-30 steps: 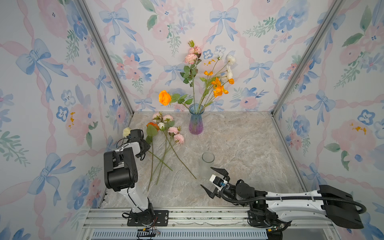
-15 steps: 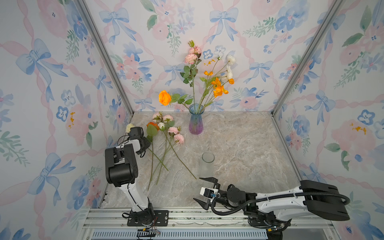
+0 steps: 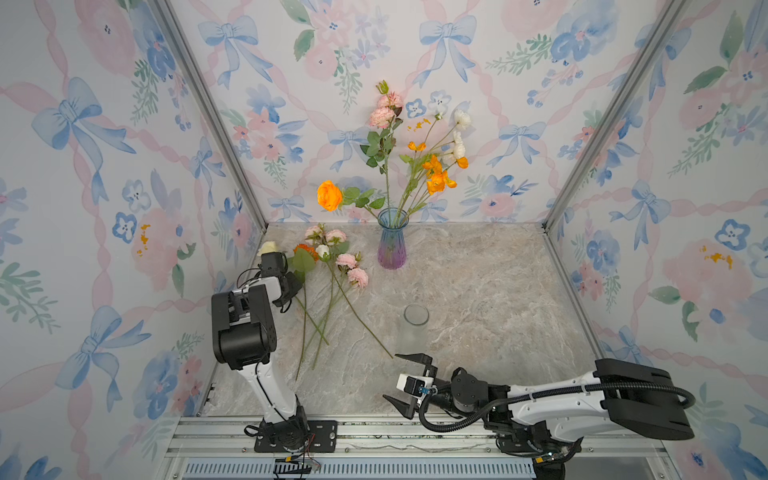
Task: Arrange the flowers into the vase
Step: 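Grasp the pale yellow rose stem with the left gripper and lift, then carry the pale yellow rose over the clear glass with the left gripper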
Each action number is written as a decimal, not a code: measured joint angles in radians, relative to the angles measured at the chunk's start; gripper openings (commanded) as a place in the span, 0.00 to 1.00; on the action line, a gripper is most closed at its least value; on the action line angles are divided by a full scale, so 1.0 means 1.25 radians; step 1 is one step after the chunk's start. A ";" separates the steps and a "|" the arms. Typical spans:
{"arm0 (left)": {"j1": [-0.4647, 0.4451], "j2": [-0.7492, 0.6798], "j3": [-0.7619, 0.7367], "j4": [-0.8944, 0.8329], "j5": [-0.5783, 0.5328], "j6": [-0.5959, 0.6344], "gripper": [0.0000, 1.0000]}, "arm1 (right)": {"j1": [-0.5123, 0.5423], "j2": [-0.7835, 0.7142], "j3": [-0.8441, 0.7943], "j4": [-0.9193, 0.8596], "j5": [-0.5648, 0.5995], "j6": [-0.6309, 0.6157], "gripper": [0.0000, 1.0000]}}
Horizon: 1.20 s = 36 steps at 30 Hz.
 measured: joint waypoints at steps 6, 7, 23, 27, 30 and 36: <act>-0.001 -0.011 -0.012 0.002 0.006 0.000 0.00 | 0.000 0.002 0.005 0.001 0.000 0.000 0.97; -0.001 -0.022 -0.023 0.002 0.007 0.000 0.00 | 0.000 0.003 0.005 0.001 0.000 0.000 0.97; -0.010 -0.589 -0.205 -0.041 -0.079 0.040 0.00 | -0.045 -0.110 -0.036 0.019 -0.015 0.028 0.97; -0.103 -0.761 -0.211 -0.040 -0.119 0.061 0.00 | -0.056 -0.201 -0.062 0.005 -0.005 0.027 0.97; -0.225 -0.882 -0.211 -0.016 -0.145 0.084 0.00 | -0.074 -0.267 -0.082 0.001 0.006 0.027 0.97; -0.421 -1.018 -0.211 0.127 -0.154 0.127 0.00 | -0.125 -0.341 -0.106 -0.017 0.017 0.044 0.97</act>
